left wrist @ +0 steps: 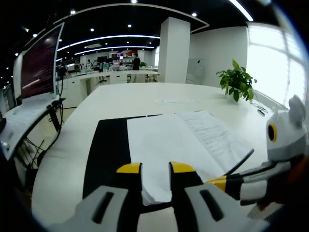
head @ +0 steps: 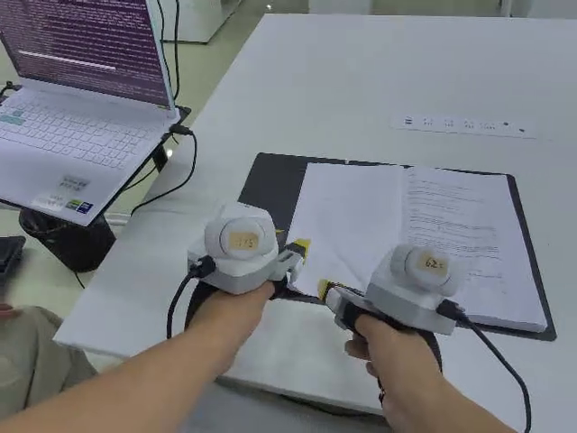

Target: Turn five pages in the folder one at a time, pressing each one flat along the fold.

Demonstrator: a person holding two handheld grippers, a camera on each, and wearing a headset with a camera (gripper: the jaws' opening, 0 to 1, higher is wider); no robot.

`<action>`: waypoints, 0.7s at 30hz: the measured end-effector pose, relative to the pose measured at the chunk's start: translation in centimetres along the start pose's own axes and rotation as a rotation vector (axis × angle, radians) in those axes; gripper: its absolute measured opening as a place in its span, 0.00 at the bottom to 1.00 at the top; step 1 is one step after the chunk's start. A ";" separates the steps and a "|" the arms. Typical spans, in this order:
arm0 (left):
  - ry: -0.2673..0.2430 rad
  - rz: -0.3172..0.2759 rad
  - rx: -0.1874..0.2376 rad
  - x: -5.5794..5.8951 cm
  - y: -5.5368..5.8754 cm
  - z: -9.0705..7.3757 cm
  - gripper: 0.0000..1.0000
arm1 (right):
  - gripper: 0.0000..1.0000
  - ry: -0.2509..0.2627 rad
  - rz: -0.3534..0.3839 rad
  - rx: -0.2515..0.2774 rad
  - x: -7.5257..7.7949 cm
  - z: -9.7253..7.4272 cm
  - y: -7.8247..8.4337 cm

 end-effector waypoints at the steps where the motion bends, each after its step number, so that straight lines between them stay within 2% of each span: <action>1: -0.002 -0.001 -0.005 0.1 0.3 0.2 0.20 | 0.00 0.001 0.001 0.014 0.3 -0.2 -0.4; 6: -0.025 -0.015 -0.042 0.7 2.4 1.1 0.20 | 0.00 0.030 0.008 0.064 2.2 -1.6 -2.4; 14: -0.079 -0.021 -0.055 1.0 4.1 1.1 0.21 | 0.00 0.045 0.000 0.094 4.6 -1.7 -3.9; 18: -0.110 -0.016 -0.055 1.0 4.8 1.0 0.22 | 0.00 0.033 -0.014 0.118 5.4 -1.4 -4.7; 21: -0.118 -0.001 -0.088 1.1 5.7 0.9 0.24 | 0.00 0.008 -0.043 0.132 5.8 -0.7 -5.2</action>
Point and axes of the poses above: the centre of the closed fingertips' face, and the gripper's own axes: z roughly forward along the fingers, x roughly to its right, y roughly out of its underside, the point moved 9 cm from there along -z, roughly backward along the fingers, and after that the axes turned 11 degrees about x, right-handed, at the moved point
